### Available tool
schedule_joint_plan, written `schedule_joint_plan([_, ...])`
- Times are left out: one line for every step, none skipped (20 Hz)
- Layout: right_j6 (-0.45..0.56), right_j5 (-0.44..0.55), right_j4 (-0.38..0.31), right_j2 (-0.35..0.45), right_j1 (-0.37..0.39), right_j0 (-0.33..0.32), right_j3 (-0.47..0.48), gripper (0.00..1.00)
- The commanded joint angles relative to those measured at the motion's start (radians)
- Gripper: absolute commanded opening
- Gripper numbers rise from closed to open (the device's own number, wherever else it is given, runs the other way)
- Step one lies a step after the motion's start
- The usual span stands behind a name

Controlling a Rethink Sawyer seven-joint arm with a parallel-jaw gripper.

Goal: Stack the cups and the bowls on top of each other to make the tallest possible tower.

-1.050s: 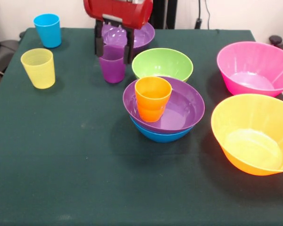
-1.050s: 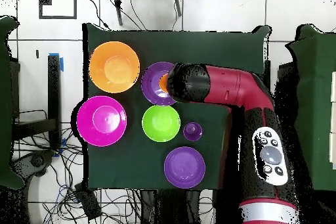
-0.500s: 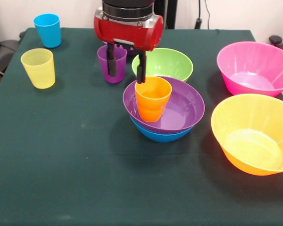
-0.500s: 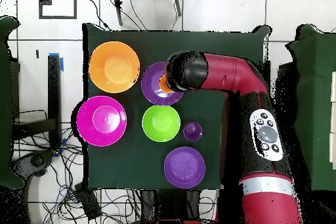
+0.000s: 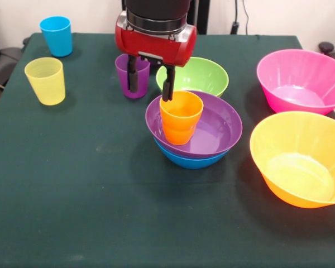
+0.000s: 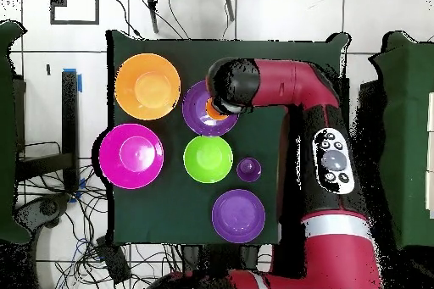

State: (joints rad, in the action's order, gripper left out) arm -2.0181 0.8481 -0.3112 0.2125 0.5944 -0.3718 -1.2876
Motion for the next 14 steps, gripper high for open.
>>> schedule_joint_plan([0.303, 0.065, -0.095, 0.106, -0.033, 0.002, 0.017, 1.00])
schedule_joint_plan([0.303, 0.059, -0.095, 0.113, -0.033, -0.003, 0.016, 1.00])
schedule_joint_plan([0.307, 0.061, -0.095, 0.119, -0.034, -0.008, 0.016, 1.00])
schedule_joint_plan([0.304, 0.060, -0.096, 0.121, -0.033, -0.010, 0.012, 1.00])
schedule_joint_plan([0.303, 0.064, -0.098, 0.122, -0.032, -0.012, 0.011, 1.00])
schedule_joint_plan([0.303, 0.064, -0.100, 0.124, -0.031, -0.014, 0.008, 1.00])
schedule_joint_plan([0.303, 0.066, -0.102, 0.126, -0.030, -0.014, 0.009, 1.00])
schedule_joint_plan([0.301, 0.057, -0.102, 0.129, -0.028, -0.018, 0.000, 1.00])
schedule_joint_plan([0.298, 0.051, -0.102, 0.132, -0.025, -0.019, -0.005, 1.00])
schedule_joint_plan([0.293, 0.046, -0.102, 0.134, -0.021, -0.021, -0.012, 1.00])
schedule_joint_plan([0.287, 0.047, -0.102, 0.134, -0.016, -0.021, -0.015, 1.00])
schedule_joint_plan([0.278, 0.043, -0.105, 0.132, -0.010, -0.019, -0.020, 1.00])
schedule_joint_plan([0.265, 0.040, -0.108, 0.128, -0.003, -0.015, -0.024, 1.00])
schedule_joint_plan([0.251, 0.036, -0.110, 0.123, 0.003, -0.011, -0.028, 1.00])
